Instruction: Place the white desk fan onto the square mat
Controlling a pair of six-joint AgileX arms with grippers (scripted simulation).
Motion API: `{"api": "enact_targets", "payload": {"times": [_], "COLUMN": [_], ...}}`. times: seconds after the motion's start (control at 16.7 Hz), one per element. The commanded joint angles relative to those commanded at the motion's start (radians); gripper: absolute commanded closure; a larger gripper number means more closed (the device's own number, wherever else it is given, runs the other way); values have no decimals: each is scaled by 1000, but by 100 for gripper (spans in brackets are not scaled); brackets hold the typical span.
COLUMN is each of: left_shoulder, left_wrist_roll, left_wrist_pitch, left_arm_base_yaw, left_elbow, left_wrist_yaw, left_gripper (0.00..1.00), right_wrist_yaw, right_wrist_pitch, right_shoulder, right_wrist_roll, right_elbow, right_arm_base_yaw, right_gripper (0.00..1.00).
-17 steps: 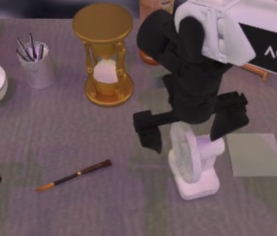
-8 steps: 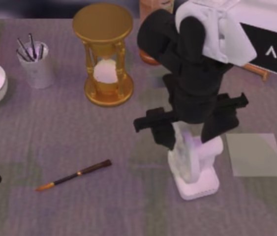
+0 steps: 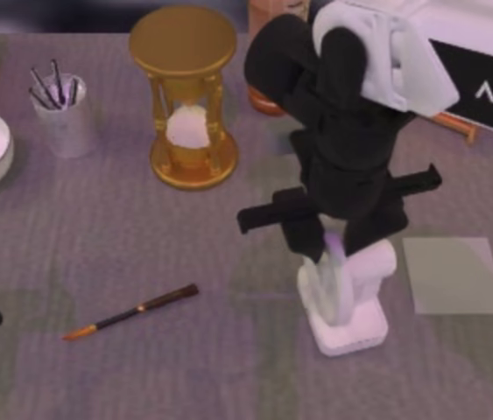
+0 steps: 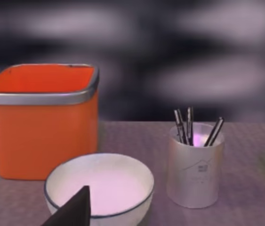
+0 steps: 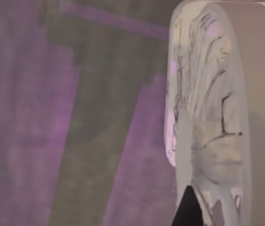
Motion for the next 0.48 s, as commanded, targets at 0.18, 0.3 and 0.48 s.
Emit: {"api": "enact_targets", "payload": {"times": [0.18,0.3,0.48], "left_shoulder": [0,0,0], "left_wrist_roll": [0,0,0], "left_wrist_pitch": [0,0,0], "left_arm_base_yaw": [0,0,0], "left_elbow": [0,0,0], "left_wrist_yaw": [0,0,0], "left_gripper": [0,0,0], "right_wrist_yaw": [0,0,0], "right_wrist_pitch": [0,0,-17], "right_shoulder": [0,0,-5], "right_wrist_roll": [0,0,1], "right_elbow": [0,0,18], "right_arm_base_yaw": [0,0,-1], "right_gripper": [100,100,100]}}
